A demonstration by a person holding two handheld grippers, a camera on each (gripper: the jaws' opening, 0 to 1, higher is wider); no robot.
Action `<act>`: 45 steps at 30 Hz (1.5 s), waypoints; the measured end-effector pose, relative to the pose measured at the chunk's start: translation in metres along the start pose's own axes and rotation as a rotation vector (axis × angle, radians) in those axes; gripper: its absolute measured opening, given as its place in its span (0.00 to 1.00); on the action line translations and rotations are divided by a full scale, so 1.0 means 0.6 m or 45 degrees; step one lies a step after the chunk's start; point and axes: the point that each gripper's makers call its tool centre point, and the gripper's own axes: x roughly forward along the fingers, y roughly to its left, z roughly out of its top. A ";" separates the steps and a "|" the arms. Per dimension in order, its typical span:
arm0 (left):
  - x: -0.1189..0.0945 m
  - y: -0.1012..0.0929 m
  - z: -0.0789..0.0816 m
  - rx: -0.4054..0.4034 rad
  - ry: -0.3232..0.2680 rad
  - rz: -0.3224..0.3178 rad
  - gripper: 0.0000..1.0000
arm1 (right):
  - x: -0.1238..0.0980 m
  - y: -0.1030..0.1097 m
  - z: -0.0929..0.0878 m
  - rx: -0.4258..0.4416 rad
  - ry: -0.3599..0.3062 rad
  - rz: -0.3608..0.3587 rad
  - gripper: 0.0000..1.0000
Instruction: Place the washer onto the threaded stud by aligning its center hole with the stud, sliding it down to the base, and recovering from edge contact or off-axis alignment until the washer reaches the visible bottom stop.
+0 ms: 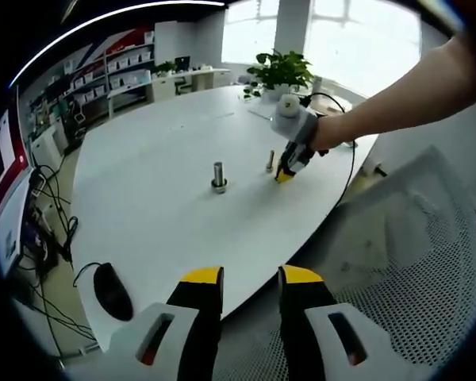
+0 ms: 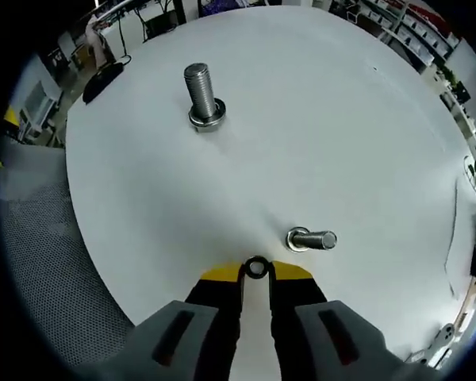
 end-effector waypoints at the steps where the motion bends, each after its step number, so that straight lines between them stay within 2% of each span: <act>1: 0.000 0.000 0.000 0.002 0.002 -0.001 0.26 | 0.001 -0.001 0.001 0.004 -0.009 -0.006 0.15; 10: 0.001 0.000 0.000 -0.001 0.001 0.000 0.26 | -0.005 -0.003 0.002 0.061 -0.065 0.000 0.14; 15: 0.000 0.001 0.000 -0.003 0.002 0.003 0.26 | -0.011 0.001 0.001 0.017 -0.064 -0.027 0.14; 18: 0.000 0.001 0.001 -0.006 -0.003 0.004 0.26 | -0.019 0.004 0.003 0.066 -0.081 -0.010 0.14; 29: 0.000 0.001 0.002 0.000 -0.011 0.002 0.25 | -0.071 -0.027 0.024 0.088 -0.164 -0.061 0.14; 34: -0.001 0.001 0.004 0.001 -0.015 0.005 0.25 | -0.082 -0.042 0.023 0.089 -0.172 -0.082 0.14; 39: -0.002 0.002 0.004 0.000 -0.017 0.010 0.25 | -0.099 -0.051 0.038 0.067 -0.213 -0.120 0.14; 45: -0.004 0.004 0.003 -0.002 -0.020 0.013 0.25 | -0.108 -0.048 0.046 0.022 -0.249 -0.150 0.14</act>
